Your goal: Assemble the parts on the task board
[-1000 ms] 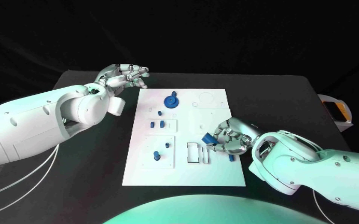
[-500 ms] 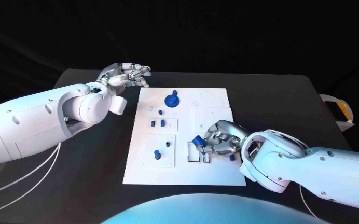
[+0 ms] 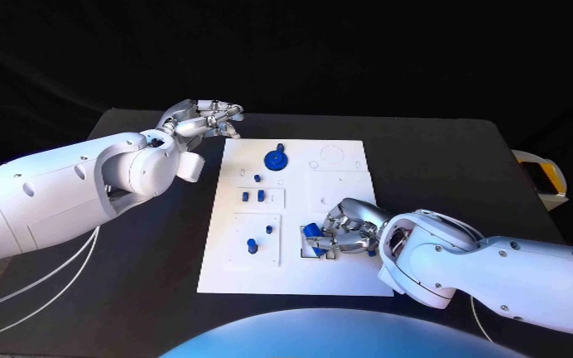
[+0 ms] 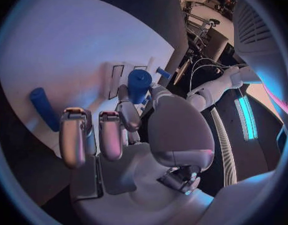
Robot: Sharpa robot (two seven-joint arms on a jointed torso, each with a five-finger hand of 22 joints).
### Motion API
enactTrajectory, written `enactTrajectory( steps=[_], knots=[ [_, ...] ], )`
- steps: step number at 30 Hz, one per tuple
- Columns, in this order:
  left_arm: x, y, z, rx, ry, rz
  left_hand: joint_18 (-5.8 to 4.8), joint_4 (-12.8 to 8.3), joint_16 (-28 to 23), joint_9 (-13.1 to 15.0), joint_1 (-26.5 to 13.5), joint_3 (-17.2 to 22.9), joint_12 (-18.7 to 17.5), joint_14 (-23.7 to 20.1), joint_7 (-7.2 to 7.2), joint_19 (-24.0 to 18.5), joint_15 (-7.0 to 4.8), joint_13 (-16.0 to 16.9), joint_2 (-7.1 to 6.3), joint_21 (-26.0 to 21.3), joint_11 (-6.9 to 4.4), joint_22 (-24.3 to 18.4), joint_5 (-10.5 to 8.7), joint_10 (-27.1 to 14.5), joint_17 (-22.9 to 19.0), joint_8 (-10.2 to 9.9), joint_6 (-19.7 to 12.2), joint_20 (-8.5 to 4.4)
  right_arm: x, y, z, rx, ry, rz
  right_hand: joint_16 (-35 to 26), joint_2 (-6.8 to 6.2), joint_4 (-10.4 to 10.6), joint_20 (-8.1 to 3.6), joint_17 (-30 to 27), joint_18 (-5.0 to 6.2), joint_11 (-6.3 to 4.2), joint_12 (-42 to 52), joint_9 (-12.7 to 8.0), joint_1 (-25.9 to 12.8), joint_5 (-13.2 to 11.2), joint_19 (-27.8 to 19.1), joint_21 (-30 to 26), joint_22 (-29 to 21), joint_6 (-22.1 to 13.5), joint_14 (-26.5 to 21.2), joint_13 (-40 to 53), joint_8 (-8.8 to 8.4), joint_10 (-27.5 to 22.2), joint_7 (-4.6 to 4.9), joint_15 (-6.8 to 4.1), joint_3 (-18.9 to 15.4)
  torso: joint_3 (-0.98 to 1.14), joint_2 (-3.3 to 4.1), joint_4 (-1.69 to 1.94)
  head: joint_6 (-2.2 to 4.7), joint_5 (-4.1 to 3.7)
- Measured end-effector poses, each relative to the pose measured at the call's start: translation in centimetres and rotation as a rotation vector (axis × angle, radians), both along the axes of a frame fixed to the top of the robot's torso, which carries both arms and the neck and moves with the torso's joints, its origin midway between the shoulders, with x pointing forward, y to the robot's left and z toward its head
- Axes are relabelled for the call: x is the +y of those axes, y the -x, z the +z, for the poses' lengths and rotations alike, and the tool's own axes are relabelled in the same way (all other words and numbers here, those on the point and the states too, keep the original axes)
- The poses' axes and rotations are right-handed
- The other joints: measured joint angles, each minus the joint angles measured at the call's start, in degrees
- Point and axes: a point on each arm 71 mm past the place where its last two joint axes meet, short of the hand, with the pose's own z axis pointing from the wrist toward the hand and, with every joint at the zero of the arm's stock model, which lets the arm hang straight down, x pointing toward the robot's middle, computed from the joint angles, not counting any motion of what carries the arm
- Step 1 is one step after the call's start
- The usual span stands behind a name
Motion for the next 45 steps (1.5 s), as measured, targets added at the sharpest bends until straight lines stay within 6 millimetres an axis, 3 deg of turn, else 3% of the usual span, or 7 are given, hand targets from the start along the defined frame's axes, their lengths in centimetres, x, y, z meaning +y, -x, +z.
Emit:
enactTrajectory(
  steps=[11, 16, 20, 30, 32, 37, 45],
  knots=[
    [0.05, 0.01, -0.01, 0.002, -0.001, 0.000, 0.00, 0.2, 0.0, 0.0, -0.3, -0.2, 0.0, 0.0, 0.00, 0.0, 0.00, 0.0, 0.31, -0.3, 0.00, -0.1, 0.00, 0.0, 0.1, 0.0, 0.0, 0.00, 0.16, 0.03, 0.00, 0.001, 0.004, 0.006, 0.2, 0.12, 0.1, 0.00, 0.1, 0.00, -0.20, 0.3, 0.0, -0.9, -0.6, 0.0, 0.0, 0.0, 0.3, 0.0, 0.4, 0.26, 0.2, -0.26, 0.00, -0.7, -0.02, -0.03, -0.04, -0.05, 0.19],
    [0.05, 0.01, -0.02, 0.003, -0.001, -0.001, 0.00, 0.2, 0.0, 0.0, -0.3, -0.2, 0.0, 0.0, 0.00, 0.0, 0.00, 0.0, 0.31, -0.3, 0.21, -0.1, 0.00, -0.2, 0.1, 0.0, 0.0, 0.00, 0.20, 0.07, -0.14, 0.003, 0.012, 0.007, 0.2, 1.55, 0.1, 0.00, 0.0, 0.00, -0.20, 0.3, 0.8, -5.4, -10.0, 0.0, -0.3, 0.0, 0.8, 0.2, 0.9, 1.03, 0.2, -0.79, -0.21, -5.2, -0.04, -0.04, -0.03, 0.09, 0.09],
    [0.04, 0.01, -0.03, 0.004, -0.001, -0.001, 0.00, 0.2, 0.0, 0.0, -0.3, -0.2, 0.0, 0.0, 0.00, 0.0, 0.03, 0.0, 0.31, -0.3, 0.21, -0.1, 0.00, -0.2, 0.1, 0.0, 0.0, 0.00, 0.28, 0.06, -0.14, 0.000, 0.016, 0.009, 0.2, 1.44, 0.1, 0.00, -0.3, 0.00, -0.20, -0.1, 0.9, -7.2, -12.9, 0.0, -0.5, 0.0, 0.6, 0.2, 1.0, 1.23, 0.2, -0.63, -0.21, -9.7, -0.07, -0.04, 0.00, 0.08, 0.01],
    [0.10, 0.02, -0.03, 0.005, -0.002, 0.000, 0.00, 0.2, 0.0, 0.0, -0.3, -0.2, 0.0, -0.2, 0.00, 0.0, 0.20, 0.0, 0.30, -0.3, 0.21, -0.2, 0.00, -0.2, 0.0, 0.0, 0.0, 0.00, 0.30, 0.24, 0.08, -0.014, 0.020, 0.019, 0.2, 1.46, 0.0, 0.00, -0.4, 0.00, -0.20, -0.3, 1.0, -7.1, -12.9, 0.0, -0.8, 0.0, 0.4, 0.2, 1.0, 1.23, 0.2, -0.44, -0.21, -13.8, -0.06, -0.05, 0.00, -0.02, -0.03],
    [0.12, 0.03, -0.03, 0.006, -0.002, 0.000, 0.00, 0.2, 0.0, 0.0, -0.3, -0.2, 0.0, -0.2, 0.00, 0.0, 0.20, 0.0, 0.30, -0.3, 0.21, -0.2, 0.00, -0.2, 0.0, 0.0, 0.0, 0.00, 0.25, 0.32, 0.16, -0.016, 0.019, 0.021, 0.2, 3.10, -0.1, 0.00, -0.4, 0.00, -0.20, -0.3, 1.1, -5.1, -11.5, 0.0, -0.8, 0.0, 0.4, 0.2, 1.2, 1.44, 0.2, -0.44, -0.21, -14.5, -0.04, -0.05, -0.01, -0.03, -0.04],
    [0.21, 0.04, -0.03, 0.006, -0.003, 0.001, 0.00, 0.2, 0.0, 0.0, -0.3, -0.2, 0.0, -0.2, 0.00, 0.0, 0.20, 0.0, 0.30, -0.3, 0.21, -0.2, 0.00, -0.2, 0.0, 0.0, 0.0, 0.00, -0.12, 0.56, 0.40, -0.022, 0.017, 0.027, 0.6, 3.62, -0.6, 0.00, 0.3, 0.00, -0.20, -0.7, 1.1, 2.5, -7.0, 0.0, 0.0, 0.0, 0.4, 0.2, 1.8, 1.44, 0.2, -0.44, -0.20, -15.6, -0.03, -0.05, -0.03, -0.11, -0.04],
    [0.34, 0.08, -0.02, 0.007, -0.004, 0.003, 0.00, 0.2, 0.0, 0.0, -0.3, -0.2, 0.0, -0.2, 0.00, 0.2, 0.20, 0.0, 0.30, -0.3, 0.21, -0.2, 0.00, -0.2, 0.1, 0.0, 0.0, 0.22, -0.41, 0.71, 0.72, -0.032, 0.015, 0.045, 1.2, 4.31, -0.7, -0.42, 0.3, -0.91, -0.31, -0.1, 0.8, 8.4, -6.6, 0.0, 0.7, 0.0, 0.4, 0.2, 3.0, 1.44, 1.1, -0.45, -0.20, -16.0, -0.03, -0.04, -0.05, -0.21, -0.05]
  ],
)
